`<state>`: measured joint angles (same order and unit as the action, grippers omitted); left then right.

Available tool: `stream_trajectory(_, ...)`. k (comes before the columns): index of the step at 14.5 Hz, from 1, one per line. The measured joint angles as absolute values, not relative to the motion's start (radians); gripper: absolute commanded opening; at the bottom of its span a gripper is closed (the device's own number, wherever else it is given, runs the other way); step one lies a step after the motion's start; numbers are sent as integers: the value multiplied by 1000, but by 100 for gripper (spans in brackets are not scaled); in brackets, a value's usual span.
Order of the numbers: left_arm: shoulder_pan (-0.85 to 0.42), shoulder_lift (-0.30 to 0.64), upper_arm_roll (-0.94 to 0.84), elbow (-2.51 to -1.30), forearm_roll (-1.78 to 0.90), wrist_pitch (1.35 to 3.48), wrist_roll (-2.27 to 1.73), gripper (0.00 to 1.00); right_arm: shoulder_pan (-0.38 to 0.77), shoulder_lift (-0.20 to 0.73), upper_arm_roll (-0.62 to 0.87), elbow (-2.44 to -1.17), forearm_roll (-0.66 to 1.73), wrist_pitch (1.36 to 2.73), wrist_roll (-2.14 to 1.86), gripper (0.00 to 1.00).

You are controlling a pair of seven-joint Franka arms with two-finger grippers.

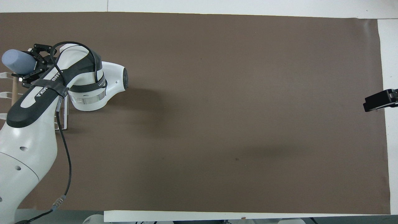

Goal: Hang cup on cup holder

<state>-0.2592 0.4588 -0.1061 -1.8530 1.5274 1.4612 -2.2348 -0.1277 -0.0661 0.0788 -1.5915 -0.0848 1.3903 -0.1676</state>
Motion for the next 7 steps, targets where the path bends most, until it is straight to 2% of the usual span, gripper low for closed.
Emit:
stream_trajectory(1,-259,459,-108,-1851,1525,1464,-2235,100,-123,-66,78,-1591,-85,1386,-167,99)
stream_trajectory(7,-260,457,-114,-1814,1493,1519,-2192,100,-95,-68,51,-1591,-85,1369,-167,99)
